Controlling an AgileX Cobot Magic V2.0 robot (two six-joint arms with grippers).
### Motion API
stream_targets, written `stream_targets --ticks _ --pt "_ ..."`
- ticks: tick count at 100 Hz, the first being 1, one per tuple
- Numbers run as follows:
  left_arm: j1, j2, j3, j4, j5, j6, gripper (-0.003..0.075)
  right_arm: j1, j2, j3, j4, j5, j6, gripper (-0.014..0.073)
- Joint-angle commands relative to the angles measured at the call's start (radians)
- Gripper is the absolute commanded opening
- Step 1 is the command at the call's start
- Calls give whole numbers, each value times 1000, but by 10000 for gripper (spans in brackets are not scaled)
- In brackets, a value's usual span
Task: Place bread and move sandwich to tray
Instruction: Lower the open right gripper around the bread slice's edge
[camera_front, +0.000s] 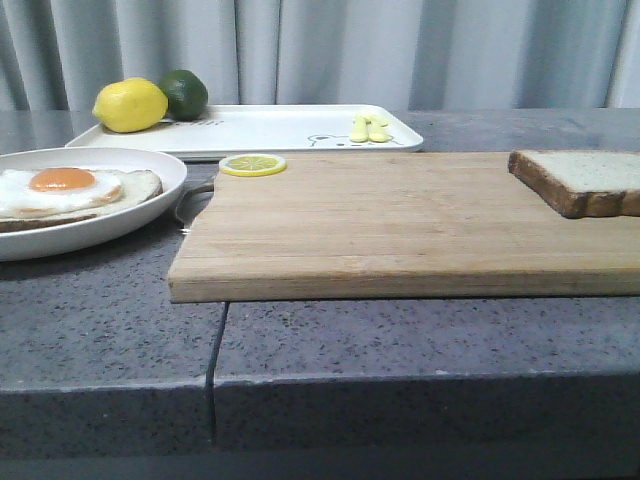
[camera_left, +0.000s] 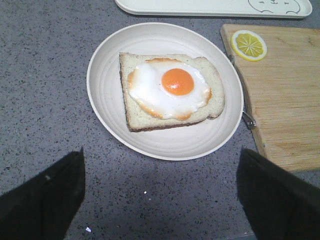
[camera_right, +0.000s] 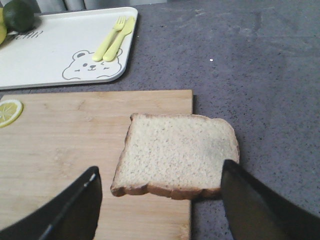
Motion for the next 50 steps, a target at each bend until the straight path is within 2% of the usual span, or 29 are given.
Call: stream_targets --ticks 1,25,50 --pt "4 2 -34 -24 -56 -2 575 -78 45 -35 169 -67 -138 511" --pt "4 2 -34 -24 -56 -2 575 -235 132 -12 401 -29 -302 511" --pt "4 2 -34 -24 -56 -2 575 -313 238 100 675 -28 -539 511"
